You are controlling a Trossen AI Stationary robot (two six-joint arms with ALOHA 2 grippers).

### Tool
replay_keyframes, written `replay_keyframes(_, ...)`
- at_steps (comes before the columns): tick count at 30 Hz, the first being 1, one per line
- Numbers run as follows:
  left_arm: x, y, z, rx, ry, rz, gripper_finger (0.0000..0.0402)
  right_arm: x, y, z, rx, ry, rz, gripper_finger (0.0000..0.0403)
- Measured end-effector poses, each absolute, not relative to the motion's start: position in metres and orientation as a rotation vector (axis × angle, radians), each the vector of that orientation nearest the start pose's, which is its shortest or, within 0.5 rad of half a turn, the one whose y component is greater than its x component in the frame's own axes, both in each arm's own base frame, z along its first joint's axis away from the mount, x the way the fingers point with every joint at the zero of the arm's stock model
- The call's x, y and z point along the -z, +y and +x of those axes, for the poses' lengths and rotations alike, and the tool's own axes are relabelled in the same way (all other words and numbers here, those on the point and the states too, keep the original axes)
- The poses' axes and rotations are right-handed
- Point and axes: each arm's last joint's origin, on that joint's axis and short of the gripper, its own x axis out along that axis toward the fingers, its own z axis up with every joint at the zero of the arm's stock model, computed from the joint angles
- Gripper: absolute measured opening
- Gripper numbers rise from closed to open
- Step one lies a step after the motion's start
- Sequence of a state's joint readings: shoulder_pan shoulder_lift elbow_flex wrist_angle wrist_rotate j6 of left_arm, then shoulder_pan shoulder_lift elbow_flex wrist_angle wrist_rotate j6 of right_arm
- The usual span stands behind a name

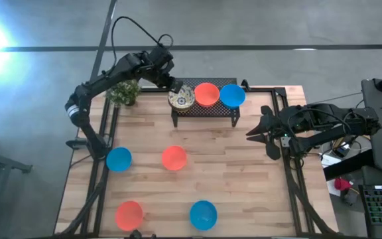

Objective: Pick & Place Mini bowls
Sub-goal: Stack the bottom blue bowl on the blue bowl on the shelf

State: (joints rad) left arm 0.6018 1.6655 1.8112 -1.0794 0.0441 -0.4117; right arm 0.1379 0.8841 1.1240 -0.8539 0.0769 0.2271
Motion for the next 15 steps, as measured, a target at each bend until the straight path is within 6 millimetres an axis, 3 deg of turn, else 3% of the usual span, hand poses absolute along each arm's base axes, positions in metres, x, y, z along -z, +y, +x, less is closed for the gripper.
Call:
replay_keyframes(8,-0.405,0.183,0.276,-0.637,0.774,-0.552,0.0089,-0.368,0.019,0.154,0.010,0.615,0.152,0.0068)
replay_keyframes(15,-0.422,0.155,0.274,-0.654,0.777,-0.319,0.0062,-0.364,0.019,0.156,0.013,0.634,0.151,0.0068)
